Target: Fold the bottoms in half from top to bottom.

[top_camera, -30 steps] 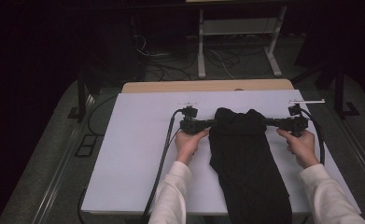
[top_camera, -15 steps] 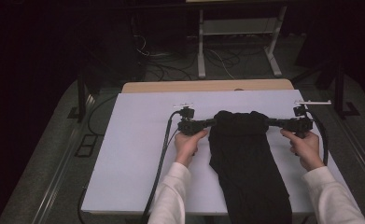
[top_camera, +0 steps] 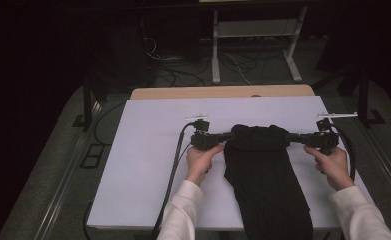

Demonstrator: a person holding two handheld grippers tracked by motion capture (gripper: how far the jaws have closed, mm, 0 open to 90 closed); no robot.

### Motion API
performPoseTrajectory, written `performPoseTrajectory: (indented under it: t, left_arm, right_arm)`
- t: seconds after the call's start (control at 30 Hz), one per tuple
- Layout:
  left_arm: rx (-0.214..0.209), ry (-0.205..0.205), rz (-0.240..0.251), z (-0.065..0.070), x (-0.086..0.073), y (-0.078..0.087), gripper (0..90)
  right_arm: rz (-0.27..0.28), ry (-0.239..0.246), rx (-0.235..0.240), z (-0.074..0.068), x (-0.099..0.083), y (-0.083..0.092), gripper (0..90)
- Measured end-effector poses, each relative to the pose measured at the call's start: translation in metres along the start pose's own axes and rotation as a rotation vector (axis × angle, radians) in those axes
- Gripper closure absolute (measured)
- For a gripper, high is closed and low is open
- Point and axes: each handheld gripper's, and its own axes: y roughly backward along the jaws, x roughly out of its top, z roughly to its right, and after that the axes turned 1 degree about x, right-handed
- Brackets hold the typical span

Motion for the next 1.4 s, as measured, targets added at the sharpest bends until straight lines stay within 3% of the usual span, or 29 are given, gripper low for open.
performPoseTrajectory:
  t: [0.2,0.47,0.73,0.9,1.03,1.23,1.4]
  left_arm:
    - [-0.012,-0.004,0.005,0.007,-0.009,0.003,88.4]
    - [-0.025,-0.028,0.005,0.017,-0.018,0.010,88.2]
    - [-0.037,-0.061,0.002,0.029,-0.040,0.014,88.1]
    - [-0.027,-0.088,-0.017,0.036,-0.050,0.013,88.1]
    - [0.006,-0.107,-0.045,0.042,-0.054,0.014,88.1]
    - [0.026,-0.110,-0.079,0.047,-0.061,0.016,87.9]
    - [0.014,-0.109,-0.091,0.051,-0.066,0.017,87.9]
  right_arm:
    - [-0.035,0.027,0.002,-0.006,-0.006,0.001,82.5]
    - [-0.035,0.027,0.021,-0.010,-0.013,0.012,82.5]
    - [-0.063,0.034,0.044,-0.017,-0.027,0.019,82.4]
    - [-0.095,0.029,0.034,-0.017,-0.035,0.019,82.4]
    - [-0.102,0.029,0.028,-0.016,-0.038,0.020,82.3]
    - [-0.116,0.022,0.028,-0.016,-0.043,0.022,82.3]
    - [-0.123,0.024,0.032,-0.019,-0.045,0.024,82.1]
